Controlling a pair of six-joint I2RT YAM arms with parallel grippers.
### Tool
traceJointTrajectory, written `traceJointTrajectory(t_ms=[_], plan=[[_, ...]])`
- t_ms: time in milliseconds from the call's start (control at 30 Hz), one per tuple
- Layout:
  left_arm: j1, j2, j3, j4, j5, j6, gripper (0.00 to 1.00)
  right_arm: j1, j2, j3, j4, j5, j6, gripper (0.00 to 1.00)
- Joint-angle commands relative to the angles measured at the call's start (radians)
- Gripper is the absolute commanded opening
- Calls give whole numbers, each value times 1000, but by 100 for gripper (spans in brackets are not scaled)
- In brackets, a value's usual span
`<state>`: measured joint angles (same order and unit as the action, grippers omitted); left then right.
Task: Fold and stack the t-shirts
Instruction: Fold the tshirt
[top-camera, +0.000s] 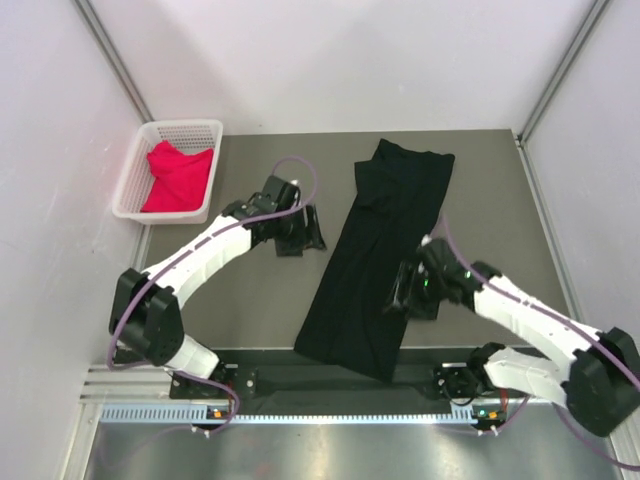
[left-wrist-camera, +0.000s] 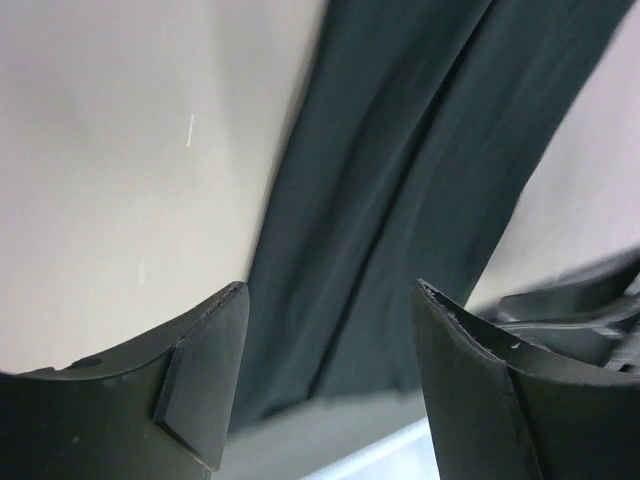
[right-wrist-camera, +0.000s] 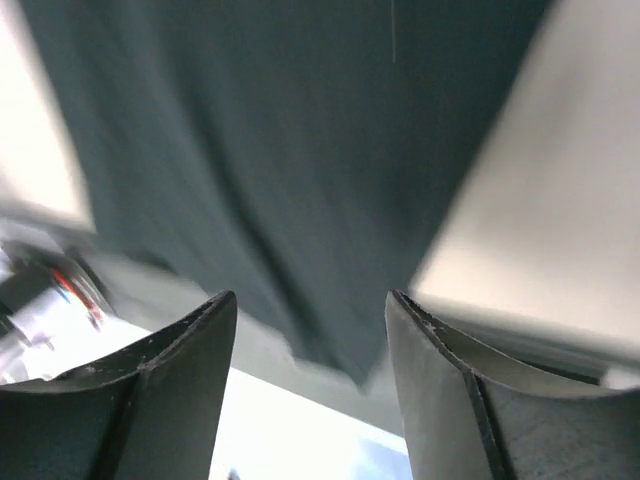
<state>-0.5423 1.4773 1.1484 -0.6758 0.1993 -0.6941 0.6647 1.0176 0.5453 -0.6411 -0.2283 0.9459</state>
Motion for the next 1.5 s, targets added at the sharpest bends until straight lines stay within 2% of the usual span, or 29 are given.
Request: traceJointTrajectory(t_ms=[0,33,67,133,300,367,533,700,767,900,933,1033,1367,1400,1433,1467], plan=[[1,60,111,111,-99,76,70,-178,103,183,-34,64,-271,63],[1,90,125,154,-119,82,70,-253,137,261,-25,70,-335,64],[1,106,151,175,-133,88,70,-282,204,298,10,90,-363,70],[1,141,175,255,-150,96,70,-376,268,402,61,118,-412,73],[1,219,200,383,-150,110,69,-519,473,605,249,196,-424,80],[1,268,212,432,-144,116,68,-569,572,721,268,222,-435,83],[13,372,218,583,-127,160,66,-675,743,881,352,244,-452,84],[33,458,235,742,-112,133,66,-744,900,969,463,161,-476,84],[33,511,281,760,-106,131,66,-767,973,1015,498,118,-470,82],[35,560,355,691,-115,102,64,-794,1124,1145,494,70,-463,76],[35,555,337,699,-109,85,64,-800,1156,1213,482,64,-466,76],[35,540,301,728,-93,77,63,-806,1248,1286,489,47,-463,70],[35,417,209,641,-110,64,62,-809,1417,1423,504,7,-424,57],[35,410,203,634,-113,64,62,-809,1427,1430,508,3,-397,53],[35,393,198,609,-121,65,62,-810,1440,1462,509,-6,-386,46],[35,384,195,599,-123,65,62,-810,1475,1487,502,-22,-375,28]])
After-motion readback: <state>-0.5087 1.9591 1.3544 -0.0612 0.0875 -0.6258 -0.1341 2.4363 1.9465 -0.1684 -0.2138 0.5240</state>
